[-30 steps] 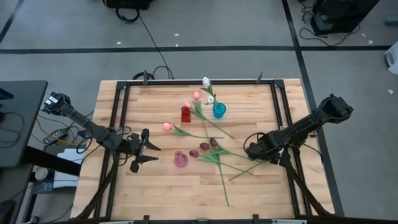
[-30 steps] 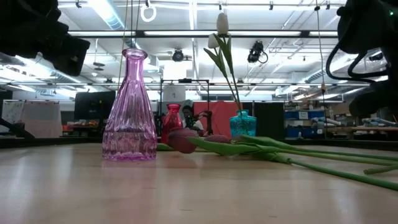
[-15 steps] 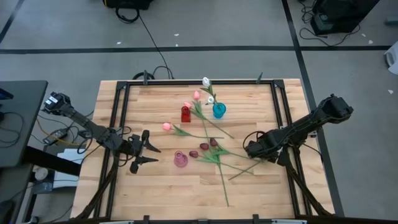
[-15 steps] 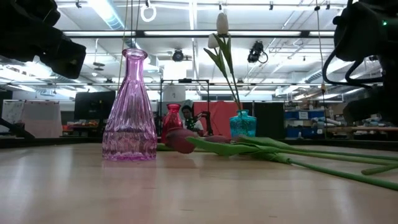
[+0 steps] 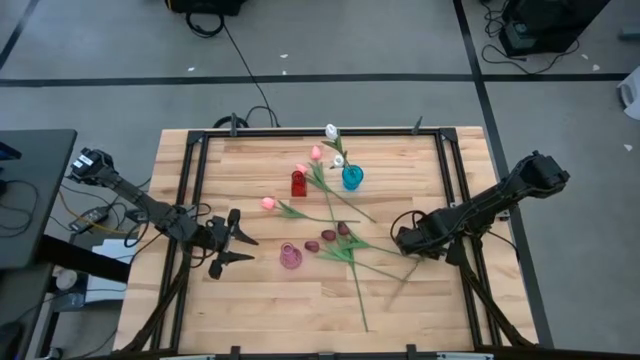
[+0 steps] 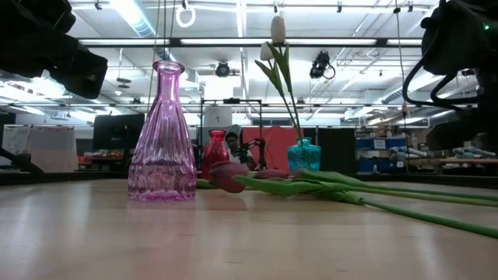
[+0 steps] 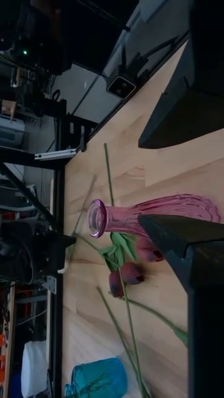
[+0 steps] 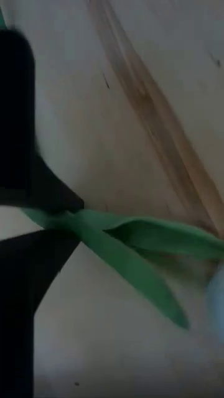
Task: Sort flowers into vase by color
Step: Put the white flower into the blue vase
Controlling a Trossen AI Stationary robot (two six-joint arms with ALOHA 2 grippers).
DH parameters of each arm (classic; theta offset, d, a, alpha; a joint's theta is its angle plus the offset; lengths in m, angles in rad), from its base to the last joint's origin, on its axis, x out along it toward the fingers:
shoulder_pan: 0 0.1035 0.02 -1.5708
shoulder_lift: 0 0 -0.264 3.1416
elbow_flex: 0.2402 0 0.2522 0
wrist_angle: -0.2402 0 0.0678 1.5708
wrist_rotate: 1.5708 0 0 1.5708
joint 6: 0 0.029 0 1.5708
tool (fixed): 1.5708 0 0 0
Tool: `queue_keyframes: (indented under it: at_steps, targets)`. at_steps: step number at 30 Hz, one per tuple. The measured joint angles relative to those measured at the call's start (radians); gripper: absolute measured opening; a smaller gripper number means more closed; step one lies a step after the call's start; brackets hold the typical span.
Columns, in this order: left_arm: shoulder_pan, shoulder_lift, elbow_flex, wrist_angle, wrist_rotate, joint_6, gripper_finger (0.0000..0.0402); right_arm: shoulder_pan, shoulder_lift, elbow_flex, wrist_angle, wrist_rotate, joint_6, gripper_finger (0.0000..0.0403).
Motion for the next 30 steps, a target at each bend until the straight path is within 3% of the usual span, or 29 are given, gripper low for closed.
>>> queue_keyframes:
  at_steps: [3,8,14,24,30]
  targets:
    - [0.000,0.000,0.000,0.000,0.000,0.001,0.0188,0.006,-0.001,-0.001,0.001,0.012,-0.012,0.0013]
    - [0.000,0.000,0.000,0.011,0.000,0.026,0.0188,-0.003,-0.017,0.022,-0.006,0.067,-0.179,0.0024]
    - [0.000,-0.001,0.000,0.070,0.000,0.032,0.0188,-0.014,-0.046,0.112,-0.056,0.332,-0.399,0.0013]
    - [0.000,-0.001,0.000,0.093,-0.025,0.029,0.0188,-0.080,-0.063,0.313,-0.067,0.793,-1.028,0.0013]
    - [0.000,0.000,0.000,0.094,-0.079,-0.033,0.0188,-0.153,-0.063,0.438,-0.052,1.083,-1.206,0.0013]
